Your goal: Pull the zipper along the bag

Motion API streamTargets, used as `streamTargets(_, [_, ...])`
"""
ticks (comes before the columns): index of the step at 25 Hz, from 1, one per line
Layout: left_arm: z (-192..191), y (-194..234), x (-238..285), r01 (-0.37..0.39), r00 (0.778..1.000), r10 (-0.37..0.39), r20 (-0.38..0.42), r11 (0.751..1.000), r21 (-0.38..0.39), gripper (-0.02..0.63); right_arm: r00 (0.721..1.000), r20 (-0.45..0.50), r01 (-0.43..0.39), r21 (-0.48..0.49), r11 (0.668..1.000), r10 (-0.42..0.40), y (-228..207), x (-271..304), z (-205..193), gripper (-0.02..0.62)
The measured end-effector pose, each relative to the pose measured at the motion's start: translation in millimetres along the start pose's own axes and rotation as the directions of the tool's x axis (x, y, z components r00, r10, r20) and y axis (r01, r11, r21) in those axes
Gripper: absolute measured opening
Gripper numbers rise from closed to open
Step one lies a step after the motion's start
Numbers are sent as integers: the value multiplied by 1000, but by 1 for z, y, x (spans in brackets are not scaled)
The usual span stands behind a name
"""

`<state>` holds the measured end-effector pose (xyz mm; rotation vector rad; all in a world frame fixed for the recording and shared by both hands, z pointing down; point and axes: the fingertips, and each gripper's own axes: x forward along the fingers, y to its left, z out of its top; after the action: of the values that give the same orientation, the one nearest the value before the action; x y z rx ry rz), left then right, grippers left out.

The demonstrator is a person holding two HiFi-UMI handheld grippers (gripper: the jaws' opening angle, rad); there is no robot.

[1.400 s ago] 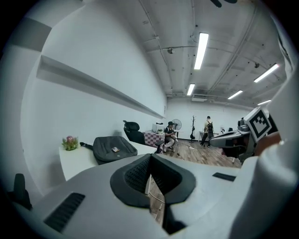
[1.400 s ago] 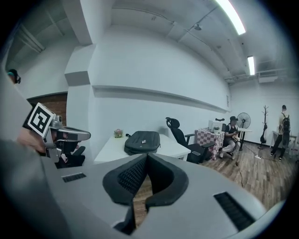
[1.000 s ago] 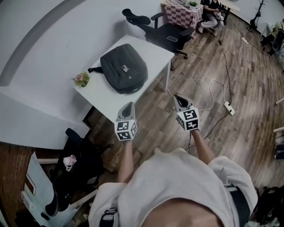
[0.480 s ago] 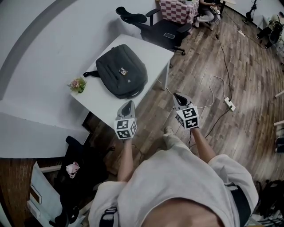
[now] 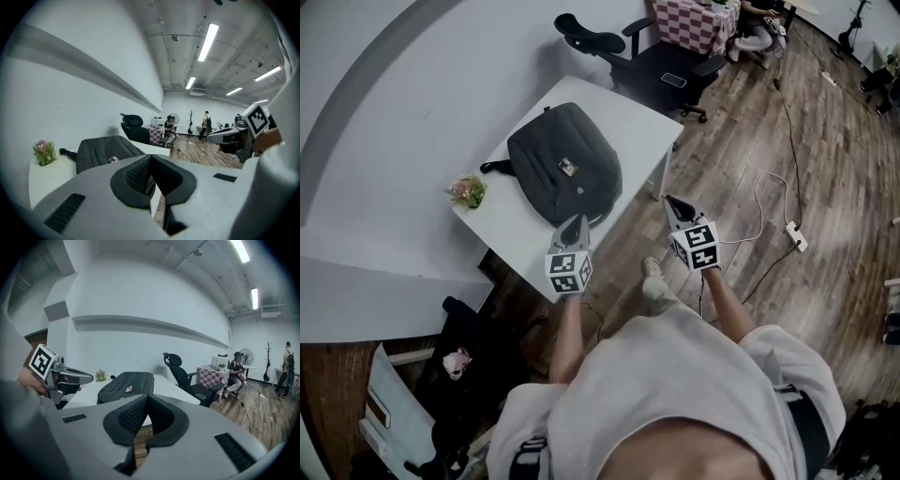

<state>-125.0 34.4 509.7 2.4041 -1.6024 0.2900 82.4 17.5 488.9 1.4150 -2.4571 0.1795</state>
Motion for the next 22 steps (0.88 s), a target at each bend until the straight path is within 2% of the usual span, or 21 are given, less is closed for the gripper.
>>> streamTargets(9, [13, 19, 64, -57, 996, 58, -61, 998, 9, 26, 995, -26, -95, 13, 995, 96, -43, 78, 15, 12])
streamTargets(16, [10, 31, 101, -104, 987, 105, -123, 995, 11, 26, 980, -65, -185, 36, 982, 187, -63, 131, 12, 12])
streamTargets(22, [1, 33, 120, -113, 975, 124, -185, 991, 67, 26, 963, -100, -246, 49, 968, 250, -72, 164, -2, 12])
